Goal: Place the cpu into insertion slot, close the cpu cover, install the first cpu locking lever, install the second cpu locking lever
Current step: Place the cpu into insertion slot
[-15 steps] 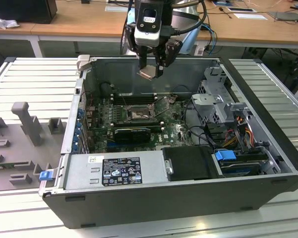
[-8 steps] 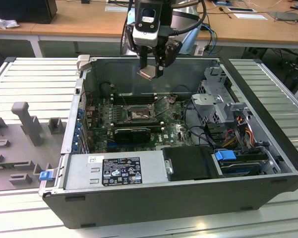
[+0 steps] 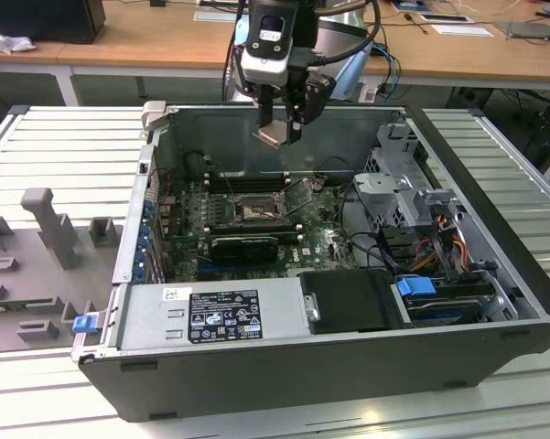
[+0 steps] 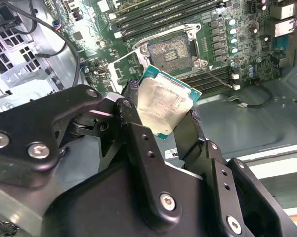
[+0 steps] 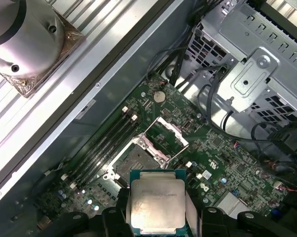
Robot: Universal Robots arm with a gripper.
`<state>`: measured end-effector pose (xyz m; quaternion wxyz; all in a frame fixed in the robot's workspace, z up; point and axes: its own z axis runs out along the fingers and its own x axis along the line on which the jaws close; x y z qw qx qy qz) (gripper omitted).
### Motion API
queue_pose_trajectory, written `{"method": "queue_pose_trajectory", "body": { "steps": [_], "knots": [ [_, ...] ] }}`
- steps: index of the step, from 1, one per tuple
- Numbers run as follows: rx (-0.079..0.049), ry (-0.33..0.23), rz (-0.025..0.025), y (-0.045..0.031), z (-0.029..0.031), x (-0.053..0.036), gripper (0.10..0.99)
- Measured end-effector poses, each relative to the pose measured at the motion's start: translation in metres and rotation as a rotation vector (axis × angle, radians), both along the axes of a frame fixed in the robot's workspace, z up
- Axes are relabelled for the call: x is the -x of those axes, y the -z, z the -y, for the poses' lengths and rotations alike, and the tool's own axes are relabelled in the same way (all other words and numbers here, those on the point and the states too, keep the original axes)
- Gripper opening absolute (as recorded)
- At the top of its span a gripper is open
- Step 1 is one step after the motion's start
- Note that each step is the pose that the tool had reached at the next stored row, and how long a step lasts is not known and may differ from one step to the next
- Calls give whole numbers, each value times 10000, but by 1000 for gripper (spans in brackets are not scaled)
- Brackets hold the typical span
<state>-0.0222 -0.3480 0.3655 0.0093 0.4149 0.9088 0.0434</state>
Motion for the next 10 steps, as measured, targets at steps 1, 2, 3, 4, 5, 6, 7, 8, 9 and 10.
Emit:
{"method": "queue_pose_trajectory", "body": {
  "steps": [1, 2, 3, 4, 5, 6, 7, 8, 9, 10],
  "knots": [
    [0, 35, 0, 0, 0, 0, 529],
    [2, 91, 0, 0, -1, 0, 529],
    [8, 203, 0, 0, -1, 0, 529],
    [9, 283, 1, 0, -1, 0, 529],
    [10, 389, 0, 0, -1, 0, 529],
    [10, 580, 0, 1, -1, 0, 529],
    [10, 707, 0, 2, -1, 0, 529],
    [10, 774, -1, 2, -1, 4, 529],
    [12, 795, 0, 3, -2, 21, 529],
    [11, 809, 0, 4, -2, 39, 529]
  ]
}}
